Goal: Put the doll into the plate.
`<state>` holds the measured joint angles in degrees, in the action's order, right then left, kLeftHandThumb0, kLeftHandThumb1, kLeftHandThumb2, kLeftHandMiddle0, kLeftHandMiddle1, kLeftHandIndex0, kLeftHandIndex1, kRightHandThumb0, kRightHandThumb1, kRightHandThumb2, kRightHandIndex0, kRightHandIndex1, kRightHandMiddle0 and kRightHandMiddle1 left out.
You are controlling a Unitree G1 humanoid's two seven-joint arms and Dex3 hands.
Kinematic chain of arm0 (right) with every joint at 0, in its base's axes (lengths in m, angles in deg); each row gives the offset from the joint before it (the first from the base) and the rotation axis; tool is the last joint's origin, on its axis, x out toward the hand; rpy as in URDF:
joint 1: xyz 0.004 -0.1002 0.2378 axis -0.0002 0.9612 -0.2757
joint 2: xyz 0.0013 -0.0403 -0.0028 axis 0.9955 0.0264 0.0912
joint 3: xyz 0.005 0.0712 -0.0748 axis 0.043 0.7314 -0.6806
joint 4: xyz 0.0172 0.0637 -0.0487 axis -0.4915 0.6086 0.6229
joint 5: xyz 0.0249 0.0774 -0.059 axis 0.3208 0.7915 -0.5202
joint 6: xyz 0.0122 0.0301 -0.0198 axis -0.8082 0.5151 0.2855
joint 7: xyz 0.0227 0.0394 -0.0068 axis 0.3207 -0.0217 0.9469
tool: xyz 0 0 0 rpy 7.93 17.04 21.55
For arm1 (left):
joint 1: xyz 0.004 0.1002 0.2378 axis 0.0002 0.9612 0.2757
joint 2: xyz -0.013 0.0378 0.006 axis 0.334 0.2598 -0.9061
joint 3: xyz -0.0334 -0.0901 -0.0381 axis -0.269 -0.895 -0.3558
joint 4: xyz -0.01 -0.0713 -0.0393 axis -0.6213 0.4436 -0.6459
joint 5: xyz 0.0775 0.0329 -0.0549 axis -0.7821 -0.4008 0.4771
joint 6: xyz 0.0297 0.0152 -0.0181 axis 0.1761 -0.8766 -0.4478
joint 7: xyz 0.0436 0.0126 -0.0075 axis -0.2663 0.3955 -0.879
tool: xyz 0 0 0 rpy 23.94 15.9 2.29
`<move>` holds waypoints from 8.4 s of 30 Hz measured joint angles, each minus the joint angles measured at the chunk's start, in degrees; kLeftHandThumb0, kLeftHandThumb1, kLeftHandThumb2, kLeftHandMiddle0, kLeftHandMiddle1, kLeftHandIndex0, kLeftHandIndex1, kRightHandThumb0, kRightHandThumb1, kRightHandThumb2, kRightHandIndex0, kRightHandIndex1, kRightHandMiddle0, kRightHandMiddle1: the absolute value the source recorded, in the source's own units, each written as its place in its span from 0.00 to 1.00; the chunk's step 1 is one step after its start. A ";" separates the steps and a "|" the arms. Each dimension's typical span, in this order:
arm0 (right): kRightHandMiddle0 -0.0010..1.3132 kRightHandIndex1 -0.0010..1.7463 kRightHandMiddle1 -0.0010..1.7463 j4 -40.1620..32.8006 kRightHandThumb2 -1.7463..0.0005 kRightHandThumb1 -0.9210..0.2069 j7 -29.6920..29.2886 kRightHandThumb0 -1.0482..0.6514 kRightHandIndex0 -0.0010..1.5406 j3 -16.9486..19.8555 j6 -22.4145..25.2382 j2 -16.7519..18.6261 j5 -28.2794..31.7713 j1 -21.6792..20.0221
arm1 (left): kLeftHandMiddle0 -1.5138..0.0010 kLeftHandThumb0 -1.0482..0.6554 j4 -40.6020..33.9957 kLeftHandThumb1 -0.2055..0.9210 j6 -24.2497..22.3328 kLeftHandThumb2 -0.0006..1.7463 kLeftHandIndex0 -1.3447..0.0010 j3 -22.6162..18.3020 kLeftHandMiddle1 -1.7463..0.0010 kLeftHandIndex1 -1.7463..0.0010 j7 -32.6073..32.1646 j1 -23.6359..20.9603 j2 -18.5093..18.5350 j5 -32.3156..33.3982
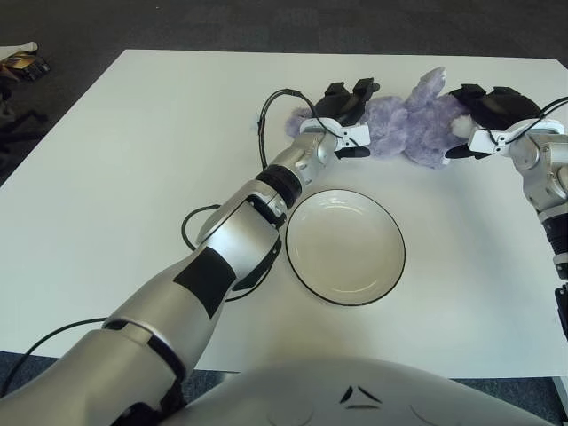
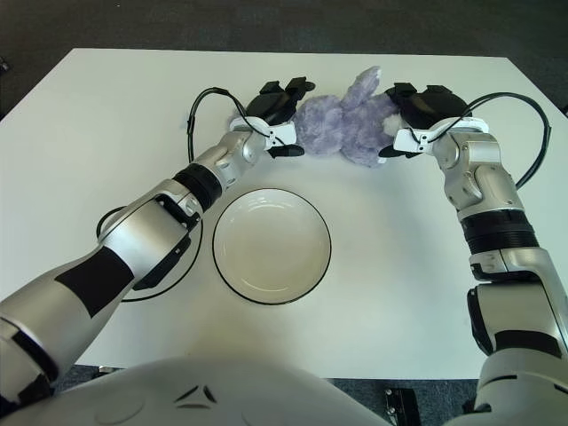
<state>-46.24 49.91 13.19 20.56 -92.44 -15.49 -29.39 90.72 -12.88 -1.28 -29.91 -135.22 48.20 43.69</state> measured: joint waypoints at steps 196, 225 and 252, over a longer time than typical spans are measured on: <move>0.67 0.89 0.75 -29.81 0.32 0.59 -5.90 0.61 0.36 8.59 17.14 8.02 4.99 15.90 | 0.52 0.93 3.31 0.33 -6.17 0.86 0.66 -1.61 0.00 0.00 14.69 -2.43 -0.86 9.02; 0.66 0.83 0.76 -29.82 0.36 0.55 -5.91 0.61 0.38 10.21 16.31 8.74 5.60 16.68 | 0.51 0.93 3.45 0.32 -2.41 0.86 0.45 2.22 0.00 0.00 10.85 -1.72 -0.77 6.98; 0.49 0.87 0.83 -28.57 0.27 0.63 -10.94 0.62 0.52 12.54 10.43 11.28 8.40 16.76 | 0.50 0.94 3.98 0.30 8.01 0.88 0.35 -3.69 0.00 0.00 9.56 0.72 1.62 8.51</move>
<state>-74.81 38.97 25.73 30.99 -81.16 -7.09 -12.63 94.69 -4.87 -4.97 -20.35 -134.50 49.81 52.20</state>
